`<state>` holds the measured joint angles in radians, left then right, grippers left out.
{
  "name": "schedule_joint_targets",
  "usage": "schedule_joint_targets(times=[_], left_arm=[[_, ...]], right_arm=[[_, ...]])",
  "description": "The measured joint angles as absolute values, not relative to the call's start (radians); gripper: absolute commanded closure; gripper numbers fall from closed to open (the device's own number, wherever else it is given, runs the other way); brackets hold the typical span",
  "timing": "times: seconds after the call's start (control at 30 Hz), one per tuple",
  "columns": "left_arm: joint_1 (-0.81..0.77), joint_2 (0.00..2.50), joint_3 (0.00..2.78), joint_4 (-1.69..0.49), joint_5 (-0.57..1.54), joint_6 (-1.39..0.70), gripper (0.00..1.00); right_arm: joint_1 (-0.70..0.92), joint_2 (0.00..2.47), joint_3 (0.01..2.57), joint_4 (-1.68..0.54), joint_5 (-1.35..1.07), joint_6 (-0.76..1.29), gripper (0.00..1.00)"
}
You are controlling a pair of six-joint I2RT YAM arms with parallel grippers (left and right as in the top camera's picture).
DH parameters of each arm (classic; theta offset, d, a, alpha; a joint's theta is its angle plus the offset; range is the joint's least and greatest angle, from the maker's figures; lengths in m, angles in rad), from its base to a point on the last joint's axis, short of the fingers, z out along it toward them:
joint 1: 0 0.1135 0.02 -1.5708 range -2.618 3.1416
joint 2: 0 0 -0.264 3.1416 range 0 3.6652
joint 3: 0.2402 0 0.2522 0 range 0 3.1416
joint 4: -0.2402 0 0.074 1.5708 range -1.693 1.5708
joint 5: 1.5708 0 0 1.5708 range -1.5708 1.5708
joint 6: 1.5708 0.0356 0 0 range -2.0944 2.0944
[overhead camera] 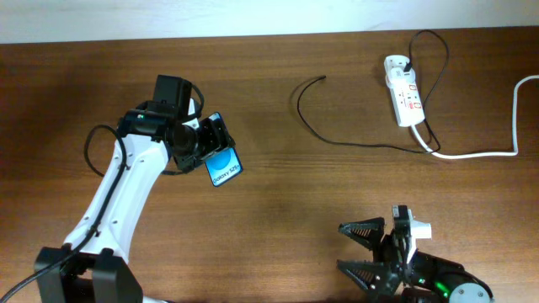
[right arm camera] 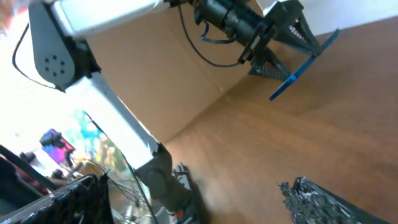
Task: Plug charger to phone and switch on socket
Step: 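Move the right gripper toward the phone held by the left gripper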
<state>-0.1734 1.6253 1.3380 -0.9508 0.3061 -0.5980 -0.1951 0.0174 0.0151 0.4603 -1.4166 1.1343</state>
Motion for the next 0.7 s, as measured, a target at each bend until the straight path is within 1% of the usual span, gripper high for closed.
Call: schedule_joint_targets(times=[0.1, 0.23, 0.47, 0.57, 0.7], left_arm=[[-0.173, 1.625, 1.338, -0.949, 0.306, -0.598, 0.63], [-0.173, 1.625, 1.338, -0.939, 0.302, -0.598, 0.62], [-0.173, 1.625, 1.338, -0.936, 0.299, -0.598, 0.62], [-0.173, 1.625, 1.338, -0.935, 0.299, -0.598, 0.62], [-0.173, 1.625, 1.338, -0.935, 0.299, -0.598, 0.62]], right_arm=[[-0.247, 0.069, 0.016, 0.456, -1.417, 1.187, 0.02], [-0.283, 0.285, 0.073, 0.458, -1.381, 1.219, 0.02], [-0.285, 0.872, 0.342, 0.465, -1.305, 1.012, 0.02], [-0.285, 1.085, 0.371, 0.449, -1.24, 0.898, 0.02], [-0.251, 1.251, 0.377, 0.426, -1.126, 0.81, 0.02]])
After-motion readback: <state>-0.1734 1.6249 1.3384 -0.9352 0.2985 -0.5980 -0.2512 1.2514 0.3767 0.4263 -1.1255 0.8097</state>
